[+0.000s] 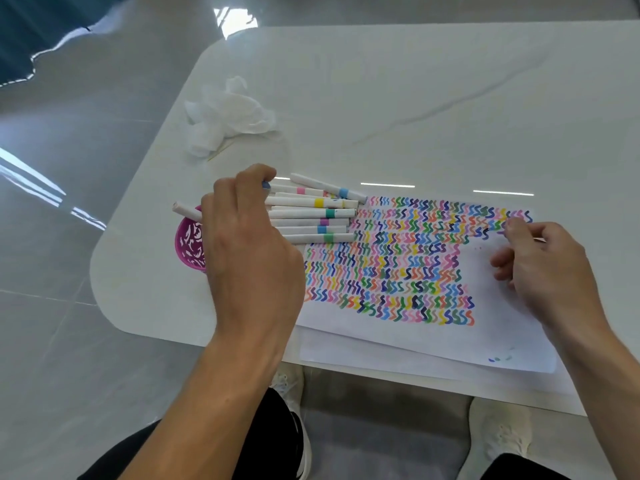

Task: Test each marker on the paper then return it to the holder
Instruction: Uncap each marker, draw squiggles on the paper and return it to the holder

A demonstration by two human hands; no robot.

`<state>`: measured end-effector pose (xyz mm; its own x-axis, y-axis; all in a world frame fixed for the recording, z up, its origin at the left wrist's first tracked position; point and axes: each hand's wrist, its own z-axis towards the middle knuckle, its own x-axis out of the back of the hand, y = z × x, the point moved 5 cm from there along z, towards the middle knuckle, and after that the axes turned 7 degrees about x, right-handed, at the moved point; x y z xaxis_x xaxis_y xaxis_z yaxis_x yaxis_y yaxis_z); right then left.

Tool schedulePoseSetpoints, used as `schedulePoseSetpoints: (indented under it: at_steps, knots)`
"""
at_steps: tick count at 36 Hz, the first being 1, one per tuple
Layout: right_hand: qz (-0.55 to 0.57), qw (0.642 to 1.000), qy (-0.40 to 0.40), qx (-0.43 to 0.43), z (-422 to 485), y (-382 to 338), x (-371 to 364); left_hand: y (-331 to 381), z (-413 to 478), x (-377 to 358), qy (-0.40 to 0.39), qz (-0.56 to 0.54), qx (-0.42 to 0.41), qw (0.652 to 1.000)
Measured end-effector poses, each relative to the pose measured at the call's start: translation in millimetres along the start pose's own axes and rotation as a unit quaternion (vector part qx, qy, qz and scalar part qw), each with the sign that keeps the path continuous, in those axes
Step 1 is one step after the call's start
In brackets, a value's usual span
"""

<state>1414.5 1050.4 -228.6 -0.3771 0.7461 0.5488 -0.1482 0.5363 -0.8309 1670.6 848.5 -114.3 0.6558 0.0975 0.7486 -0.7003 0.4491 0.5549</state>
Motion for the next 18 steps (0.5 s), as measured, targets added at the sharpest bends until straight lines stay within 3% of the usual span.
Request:
schedulePoseSetpoints:
  at_steps: [6, 18]
  knots:
    - [0.0, 1.0, 0.0, 0.002, 0.6, 1.0, 0.0, -3.9, -1.7, -5.8, -0.036, 0.037, 0.022, 0.998]
    - [0.007, 1.0, 0.0, 0.001, -0.2, 1.6, -0.4, 9.0, -0.1, -1.5, -0.008, 0.035, -0.023, 0.999]
